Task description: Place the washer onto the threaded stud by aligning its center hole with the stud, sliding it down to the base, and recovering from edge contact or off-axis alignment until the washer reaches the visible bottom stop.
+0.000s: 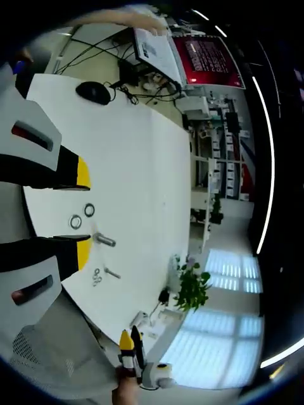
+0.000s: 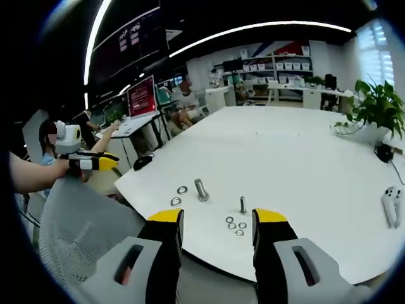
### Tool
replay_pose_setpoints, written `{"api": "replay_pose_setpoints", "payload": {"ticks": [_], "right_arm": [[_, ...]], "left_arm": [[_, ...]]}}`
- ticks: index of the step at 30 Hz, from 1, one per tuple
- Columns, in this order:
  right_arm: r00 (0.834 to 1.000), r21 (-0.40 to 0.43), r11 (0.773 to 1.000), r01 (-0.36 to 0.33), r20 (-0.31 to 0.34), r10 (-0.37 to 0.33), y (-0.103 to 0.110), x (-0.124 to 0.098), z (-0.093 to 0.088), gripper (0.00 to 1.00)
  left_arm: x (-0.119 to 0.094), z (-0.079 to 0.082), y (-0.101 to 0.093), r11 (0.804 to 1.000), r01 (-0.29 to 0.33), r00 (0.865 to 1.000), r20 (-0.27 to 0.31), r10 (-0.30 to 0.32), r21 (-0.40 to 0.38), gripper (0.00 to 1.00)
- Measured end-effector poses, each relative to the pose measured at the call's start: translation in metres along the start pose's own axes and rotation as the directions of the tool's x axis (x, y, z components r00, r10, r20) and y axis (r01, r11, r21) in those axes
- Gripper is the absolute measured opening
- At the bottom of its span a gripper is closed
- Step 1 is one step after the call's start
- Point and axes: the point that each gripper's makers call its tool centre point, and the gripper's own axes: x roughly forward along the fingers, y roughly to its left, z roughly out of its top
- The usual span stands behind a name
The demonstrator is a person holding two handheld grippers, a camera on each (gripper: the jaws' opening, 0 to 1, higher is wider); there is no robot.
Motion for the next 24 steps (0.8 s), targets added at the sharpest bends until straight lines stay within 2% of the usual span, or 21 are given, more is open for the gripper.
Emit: {"api": "replay_pose_setpoints", "payload": {"ticks": [7,18,24], "right_arm": [[1.0,0.011,1.0,-0.001,-0.001,0.001,-0.0009,-0.0001,-0.0009,0.45],[1.0,0.024,1.0,-0.002,-0.004,0.002,-0.0029,0.001,-0.0012,0.44],[1.0,0.025,1.0,-0.002,-0.006,0.002,-0.0084,0.0019,-0.0023,0.44]], "left_arm": [[-0.0015,0.0035,0.0011,1.0,-0.006,1.0,0.023,0.007,-0.011,0.26],[0.0003,0.0015,0.0018,1.0,-0.007,1.0,0.01,0.007,-0.013,0.23],[0.0058,-0.0039,-0.0023,1.0,-0.003,1.0,-0.024,0.002,-0.008,0.23]]}}
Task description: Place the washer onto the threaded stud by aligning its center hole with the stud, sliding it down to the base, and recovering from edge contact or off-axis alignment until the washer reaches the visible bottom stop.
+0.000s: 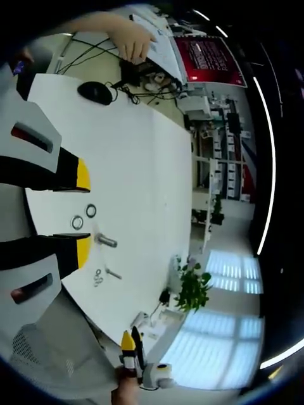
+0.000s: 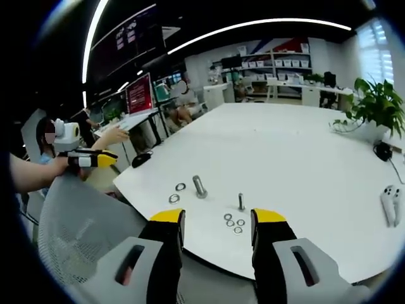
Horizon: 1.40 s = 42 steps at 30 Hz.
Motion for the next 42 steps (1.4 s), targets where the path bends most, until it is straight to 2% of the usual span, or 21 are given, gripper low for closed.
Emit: {"api": "replay_pose_setpoints", "payload": {"ticks": [8,18,24,33,39,42], "right_arm": [[1.0,0.004,1.0,0.002,0.002,-0.002,0.001,0.0,0.0,0.44],[1.0,0.004,1.0,0.006,0.001,-0.006,0.006,0.001,0.001,0.43],[1.0,0.001,1.0,0.014,-0.013,-0.014,0.007,0.002,-0.001,0.43],[1.0,0.005,1.0,0.025,-0.01,-0.025,0.007,0.0,-0.002,0.43],[1.0,0.0,1.0,0.02,-0.018,-0.02,0.006,0.001,-0.003,0.43],[0.999,0.013,1.0,0.028,-0.015,-0.028,0.002,-0.002,-0.005,0.43]], "left_arm": [[0.003,-0.006,0.001,1.0,-0.001,1.0,-0.031,0.001,-0.006,0.23],[0.0,-0.009,0.005,1.0,0.005,0.999,-0.038,-0.005,-0.015,0.21],[-0.002,-0.005,0.009,1.0,0.004,1.0,-0.014,-0.004,-0.03,0.2],[-0.004,-0.005,0.009,0.999,0.016,1.0,-0.008,-0.016,-0.028,0.19],[-0.002,-0.011,0.007,1.0,0.01,0.999,-0.048,-0.011,-0.025,0.23],[-0.002,-0.012,0.003,1.0,0.012,0.999,-0.051,-0.012,-0.009,0.24]]}}
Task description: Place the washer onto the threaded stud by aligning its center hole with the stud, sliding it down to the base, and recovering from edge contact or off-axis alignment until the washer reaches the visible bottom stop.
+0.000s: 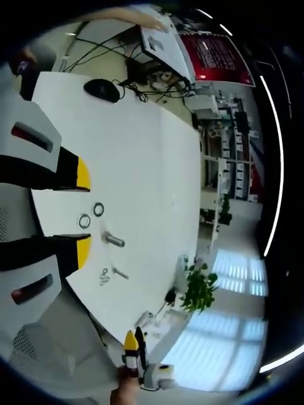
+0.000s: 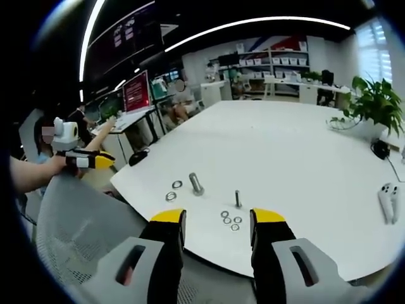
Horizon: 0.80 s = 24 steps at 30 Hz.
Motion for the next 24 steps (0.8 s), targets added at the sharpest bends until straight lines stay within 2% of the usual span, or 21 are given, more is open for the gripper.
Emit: {"api": "replay_pose_setpoints", "payload": {"ticks": [5,8,13,17,20,24], "right_arm": [[1.0,-0.001,1.0,-0.008,0.01,0.008,0.0019,0.0004,0.003,0.43],[1.0,0.009,1.0,-0.008,0.01,0.008,0.0011,-0.0002,0.0024,0.43],[1.0,0.012,1.0,-0.012,0.009,0.012,0.0008,0.0006,0.0022,0.43],[1.0,0.015,1.0,-0.01,0.016,0.009,0.0005,0.0004,0.0036,0.43],[1.0,0.015,1.0,-0.01,0.013,0.009,0.0011,0.0009,0.0037,0.43],[1.0,0.013,1.0,-0.01,0.014,0.01,0.0019,0.0013,0.0045,0.43]], "left_arm": [[-0.0006,0.002,0.0023,1.0,-0.002,1.0,0.007,0.002,-0.013,0.24],[0.0011,-0.0022,0.0002,1.0,0.003,1.0,-0.021,-0.003,-0.001,0.24],[0.0007,-0.0003,0.0002,1.0,0.002,1.0,-0.012,-0.002,-0.014,0.24],[0.0016,-0.0034,-0.0013,1.0,0.006,1.0,-0.03,-0.006,0.001,0.23],[-0.0001,0.0011,0.0014,1.0,-0.001,1.0,-0.005,0.001,0.0,0.23],[0.0016,-0.0027,-0.0003,1.0,0.008,1.0,-0.03,-0.008,0.01,0.22]]}}
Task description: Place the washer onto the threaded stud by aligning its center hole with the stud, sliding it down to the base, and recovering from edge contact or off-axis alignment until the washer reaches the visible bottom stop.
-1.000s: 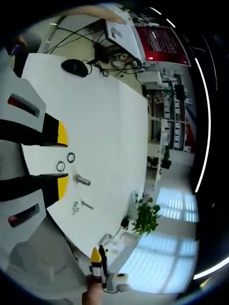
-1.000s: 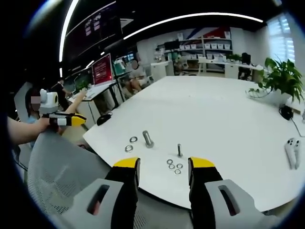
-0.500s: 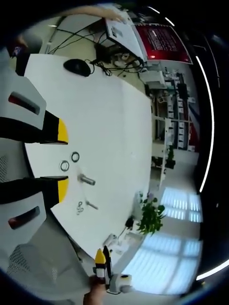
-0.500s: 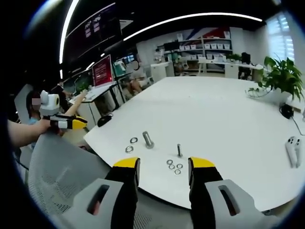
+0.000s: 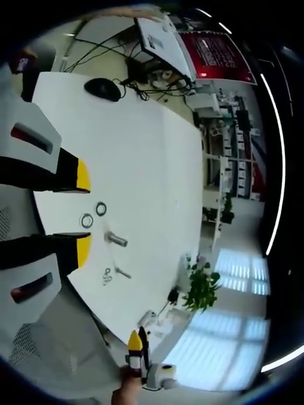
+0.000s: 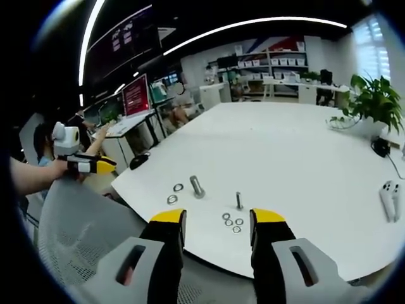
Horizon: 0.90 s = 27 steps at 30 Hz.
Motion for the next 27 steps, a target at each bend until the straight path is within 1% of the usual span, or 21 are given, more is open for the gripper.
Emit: {"api": "replay_pose_setpoints", "payload": {"ticks": [4,9,27], "right_arm": [[1.0,0.004,1.0,0.003,0.001,-0.003,-0.0012,0.0002,-0.0001,0.42],[1.0,-0.001,1.0,0.0,-0.011,0.0,-0.0006,0.0006,-0.002,0.42],[1.0,0.002,1.0,-0.003,-0.001,0.003,-0.0004,-0.0005,-0.0009,0.42]], "left_arm": [[-0.0002,0.0025,0.0011,1.0,-0.002,1.0,0.012,0.002,-0.013,0.22],[0.0016,-0.001,-0.0004,1.0,0.002,1.0,-0.011,-0.002,-0.006,0.22],[0.0025,-0.0031,-0.0007,1.0,-0.001,1.0,-0.025,0.001,-0.001,0.21]]}}
